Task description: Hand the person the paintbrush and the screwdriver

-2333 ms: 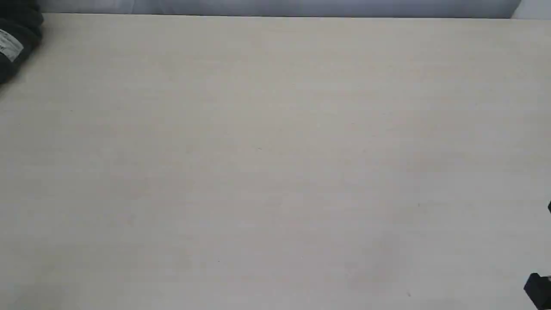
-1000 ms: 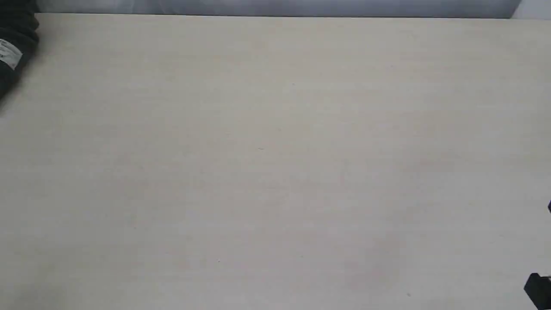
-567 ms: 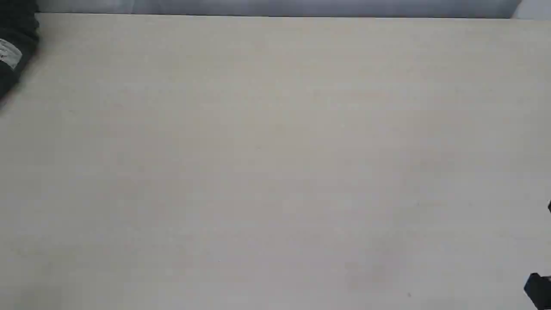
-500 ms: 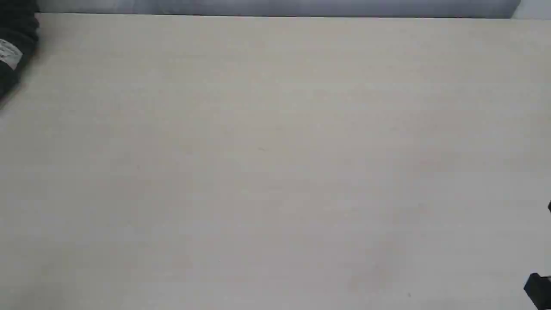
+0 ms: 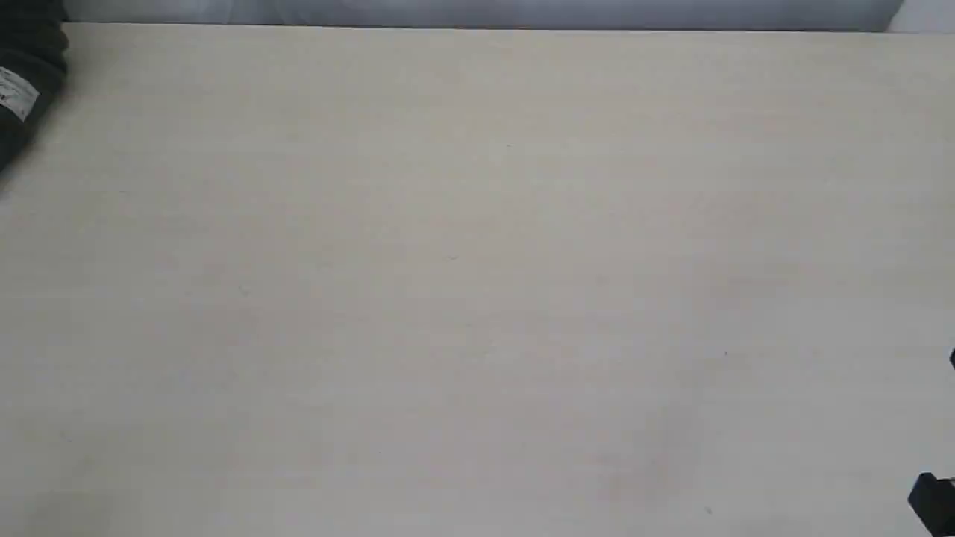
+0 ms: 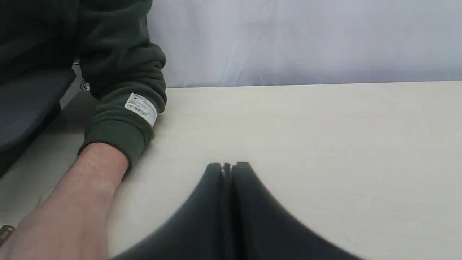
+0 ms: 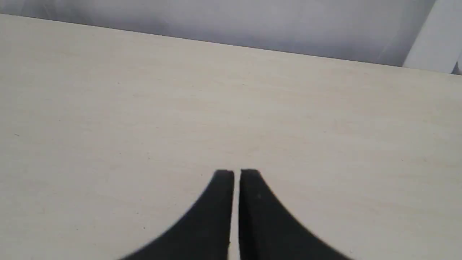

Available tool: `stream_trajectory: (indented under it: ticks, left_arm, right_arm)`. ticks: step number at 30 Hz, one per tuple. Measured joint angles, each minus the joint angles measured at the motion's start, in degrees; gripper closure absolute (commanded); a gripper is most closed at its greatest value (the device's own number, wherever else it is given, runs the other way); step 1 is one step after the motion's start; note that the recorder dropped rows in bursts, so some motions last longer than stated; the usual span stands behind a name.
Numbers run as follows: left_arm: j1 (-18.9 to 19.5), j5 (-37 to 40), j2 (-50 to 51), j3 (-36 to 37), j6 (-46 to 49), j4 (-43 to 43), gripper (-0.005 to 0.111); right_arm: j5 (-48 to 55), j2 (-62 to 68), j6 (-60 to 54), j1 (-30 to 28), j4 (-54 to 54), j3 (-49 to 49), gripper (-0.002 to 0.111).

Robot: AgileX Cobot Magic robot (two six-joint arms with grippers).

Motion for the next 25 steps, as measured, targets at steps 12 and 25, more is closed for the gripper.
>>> stream_trajectory:
  ticks: [12, 25]
  left_arm:
    - [0.0, 0.0, 0.0, 0.0, 0.0, 0.0, 0.107]
    - [0.0, 0.0, 0.0, 0.0, 0.0, 0.0, 0.107]
  right_arm:
    - [0.0, 0.0, 0.0, 0.0, 0.0, 0.0, 0.104]
    - [0.0, 0.0, 0.0, 0.0, 0.0, 0.0, 0.104]
